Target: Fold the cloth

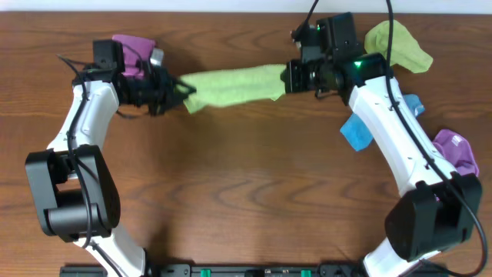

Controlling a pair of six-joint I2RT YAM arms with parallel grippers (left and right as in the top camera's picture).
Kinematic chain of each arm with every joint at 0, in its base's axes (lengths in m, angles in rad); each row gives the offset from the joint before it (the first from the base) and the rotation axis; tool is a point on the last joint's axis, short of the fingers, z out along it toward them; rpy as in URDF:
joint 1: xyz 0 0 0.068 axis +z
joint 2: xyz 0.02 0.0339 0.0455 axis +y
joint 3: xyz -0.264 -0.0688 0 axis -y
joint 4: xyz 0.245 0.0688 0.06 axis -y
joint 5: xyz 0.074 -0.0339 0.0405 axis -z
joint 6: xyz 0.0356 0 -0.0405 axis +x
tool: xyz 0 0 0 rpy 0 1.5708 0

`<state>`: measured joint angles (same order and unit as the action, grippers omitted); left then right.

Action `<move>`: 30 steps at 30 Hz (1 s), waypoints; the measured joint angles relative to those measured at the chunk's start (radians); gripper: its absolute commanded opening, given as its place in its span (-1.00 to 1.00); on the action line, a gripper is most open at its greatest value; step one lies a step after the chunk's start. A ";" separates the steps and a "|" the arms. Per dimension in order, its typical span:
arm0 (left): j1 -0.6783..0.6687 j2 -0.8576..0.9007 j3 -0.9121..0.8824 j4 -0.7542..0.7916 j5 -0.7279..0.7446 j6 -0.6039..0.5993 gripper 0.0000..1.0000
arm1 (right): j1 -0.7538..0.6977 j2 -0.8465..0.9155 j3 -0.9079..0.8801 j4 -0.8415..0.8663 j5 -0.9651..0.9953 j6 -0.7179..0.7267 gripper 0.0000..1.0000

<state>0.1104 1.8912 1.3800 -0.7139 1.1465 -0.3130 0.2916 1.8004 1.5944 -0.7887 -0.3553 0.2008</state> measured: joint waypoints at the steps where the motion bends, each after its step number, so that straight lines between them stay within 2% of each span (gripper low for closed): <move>1: 0.000 0.000 0.000 -0.084 -0.022 0.072 -0.88 | 0.006 0.000 0.000 -0.028 0.000 -0.005 -0.97; 6: 0.001 0.000 -0.001 -0.323 -0.111 0.303 -0.88 | 0.039 0.000 0.000 -0.154 0.001 -0.018 -0.97; 10: 0.001 0.000 -0.019 -0.417 -0.158 0.419 -0.88 | 0.061 0.000 0.000 -0.253 0.013 -0.023 -0.98; 15: 0.000 0.000 -0.149 -0.431 -0.159 0.508 -0.88 | 0.076 0.000 -0.068 -0.285 0.018 -0.023 -0.97; 19: 0.000 0.000 -0.251 -0.433 -0.163 0.574 -0.88 | 0.093 -0.001 -0.217 -0.212 0.011 -0.023 -0.97; 30: 0.001 0.000 -0.440 -0.375 -0.267 0.629 -0.88 | 0.167 -0.056 -0.439 -0.146 0.006 0.008 -0.97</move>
<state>0.1112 1.8915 0.9401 -1.0885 0.8795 0.3161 0.4591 1.7443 1.1557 -0.9352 -0.3496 0.2085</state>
